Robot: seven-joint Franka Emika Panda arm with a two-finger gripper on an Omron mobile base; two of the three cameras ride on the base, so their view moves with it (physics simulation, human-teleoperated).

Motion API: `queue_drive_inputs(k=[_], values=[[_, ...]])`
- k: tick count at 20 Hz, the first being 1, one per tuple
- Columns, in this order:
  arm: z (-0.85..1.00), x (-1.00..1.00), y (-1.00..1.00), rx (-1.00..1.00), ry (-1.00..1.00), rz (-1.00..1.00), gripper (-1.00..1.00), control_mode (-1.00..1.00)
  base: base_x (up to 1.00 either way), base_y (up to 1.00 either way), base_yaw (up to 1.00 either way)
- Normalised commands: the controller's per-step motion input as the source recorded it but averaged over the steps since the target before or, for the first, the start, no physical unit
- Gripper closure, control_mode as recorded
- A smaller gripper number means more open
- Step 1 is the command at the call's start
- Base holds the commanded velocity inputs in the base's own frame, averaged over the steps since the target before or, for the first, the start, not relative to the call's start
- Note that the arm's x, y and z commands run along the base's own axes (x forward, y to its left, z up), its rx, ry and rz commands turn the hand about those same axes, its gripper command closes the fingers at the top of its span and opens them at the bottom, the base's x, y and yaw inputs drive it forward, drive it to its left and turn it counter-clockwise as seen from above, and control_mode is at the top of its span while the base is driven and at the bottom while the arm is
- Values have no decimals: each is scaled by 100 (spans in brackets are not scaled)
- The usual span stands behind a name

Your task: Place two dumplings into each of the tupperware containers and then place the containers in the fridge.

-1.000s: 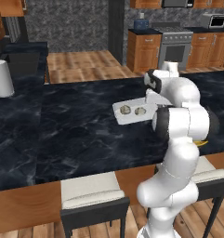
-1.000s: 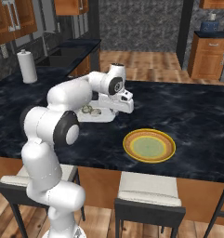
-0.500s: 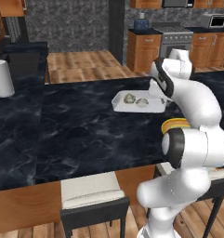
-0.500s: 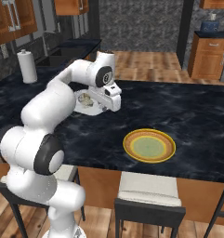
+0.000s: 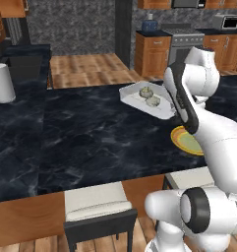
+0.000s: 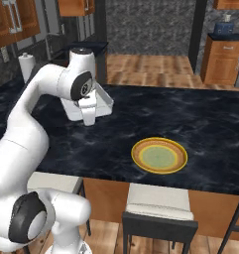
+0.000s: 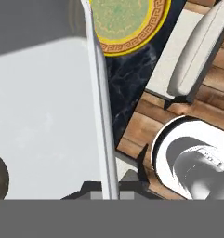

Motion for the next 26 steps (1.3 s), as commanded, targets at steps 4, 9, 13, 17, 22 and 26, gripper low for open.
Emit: queue_drive_inputs(k=[4,9,13,17,22,26], values=[[41,-100,53,0,-11,-42,100,-100,0,0,0],[44,-100,1,4,-1,-37,100,-100,0,0,0],[36,-91,0,2,0,-24,100,-100,0,0,0],[11,-71,0,1,0,2,100,-100,0,0,0],[0,-42,-1,5,0,7,100,-100,0,0,0],[-5,0,-2,2,0,1,100,-100,0,0,0]])
